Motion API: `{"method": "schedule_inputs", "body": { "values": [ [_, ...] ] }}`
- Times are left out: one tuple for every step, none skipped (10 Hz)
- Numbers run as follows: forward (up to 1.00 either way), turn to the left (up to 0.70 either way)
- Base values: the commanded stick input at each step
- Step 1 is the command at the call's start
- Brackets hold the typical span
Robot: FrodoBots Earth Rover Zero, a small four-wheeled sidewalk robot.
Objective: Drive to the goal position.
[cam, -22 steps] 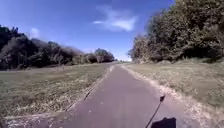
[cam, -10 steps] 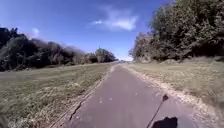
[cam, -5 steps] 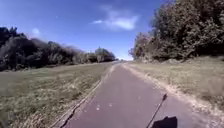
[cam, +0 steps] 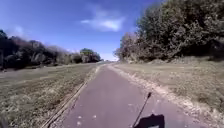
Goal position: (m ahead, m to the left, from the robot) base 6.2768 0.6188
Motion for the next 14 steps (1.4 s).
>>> {"method": "schedule_inputs", "body": {
  "values": [
    [0.5, 0.0],
    [0.5, 0.0],
    [0.5, 0.0],
    [0.5, 0.0],
    [0.5, 0.0],
    [0.5, 0.0],
    [0.5, 0.0],
    [0.5, 0.0],
    [0.5, 0.0],
    [0.5, 0.0],
    [0.5, 0.0],
    [0.5, 0.0],
    [0.5, 0.0],
    [0.5, 0.0]
  ]
}}
